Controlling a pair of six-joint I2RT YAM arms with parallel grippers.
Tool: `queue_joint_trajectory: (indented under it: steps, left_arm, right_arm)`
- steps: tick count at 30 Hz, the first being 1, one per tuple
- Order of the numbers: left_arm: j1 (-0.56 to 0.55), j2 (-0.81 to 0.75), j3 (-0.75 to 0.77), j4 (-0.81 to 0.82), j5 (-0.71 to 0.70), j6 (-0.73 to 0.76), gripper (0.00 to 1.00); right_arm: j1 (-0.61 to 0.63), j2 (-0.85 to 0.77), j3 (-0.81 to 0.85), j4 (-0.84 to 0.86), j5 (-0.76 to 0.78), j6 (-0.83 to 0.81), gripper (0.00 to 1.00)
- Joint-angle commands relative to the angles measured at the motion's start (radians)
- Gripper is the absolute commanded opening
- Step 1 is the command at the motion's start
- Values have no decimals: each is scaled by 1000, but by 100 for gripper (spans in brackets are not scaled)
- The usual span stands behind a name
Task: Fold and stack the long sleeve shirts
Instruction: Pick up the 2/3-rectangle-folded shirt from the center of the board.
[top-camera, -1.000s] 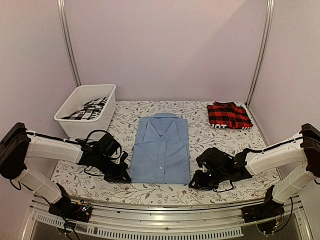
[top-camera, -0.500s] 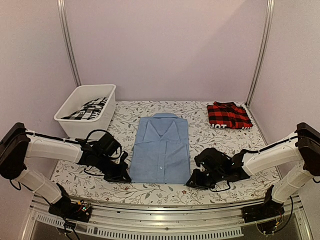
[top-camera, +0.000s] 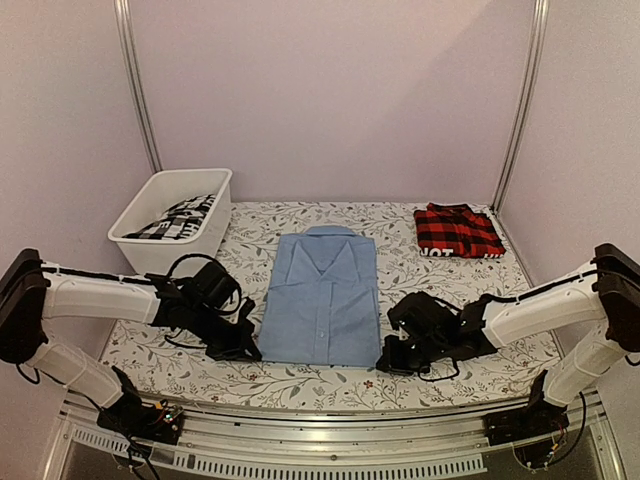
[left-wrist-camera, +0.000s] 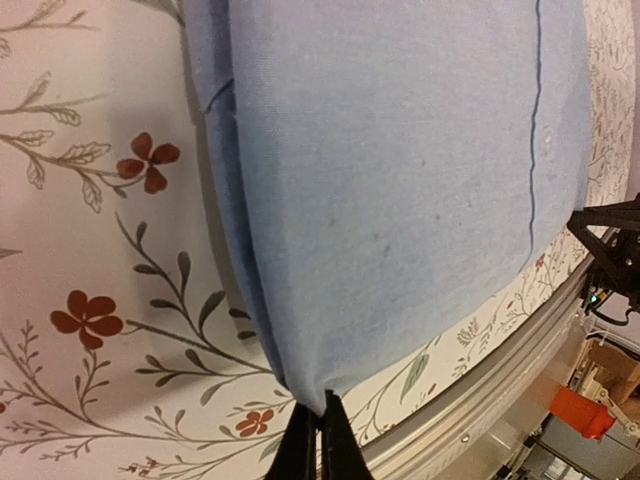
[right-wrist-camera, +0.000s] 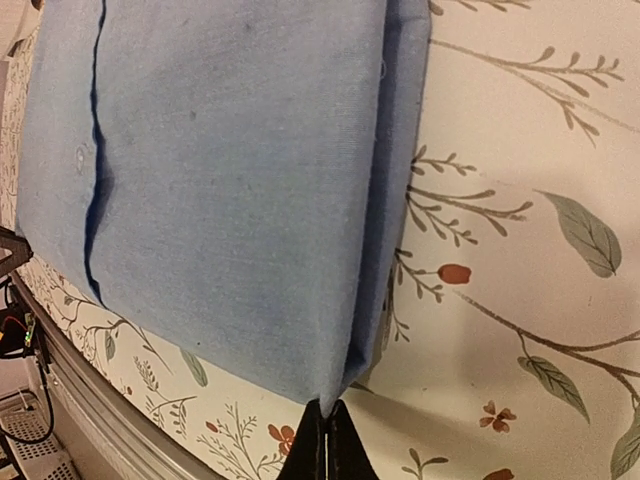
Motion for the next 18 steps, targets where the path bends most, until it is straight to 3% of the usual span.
queue_joint_trajectory:
  steps: [1, 12, 18]
  left_arm:
    - [-30, -56, 35, -62, -24, 16, 0]
    - [-100, -194, 163, -289, -116, 27, 0]
    - [-99, -200, 266, -344, -151, 53, 0]
  right_arm:
    - [36, -55, 40, -83, 47, -17, 0]
    - [108, -214, 193, -290, 189, 1, 0]
    - [103, -215, 338, -370, 267, -60, 0]
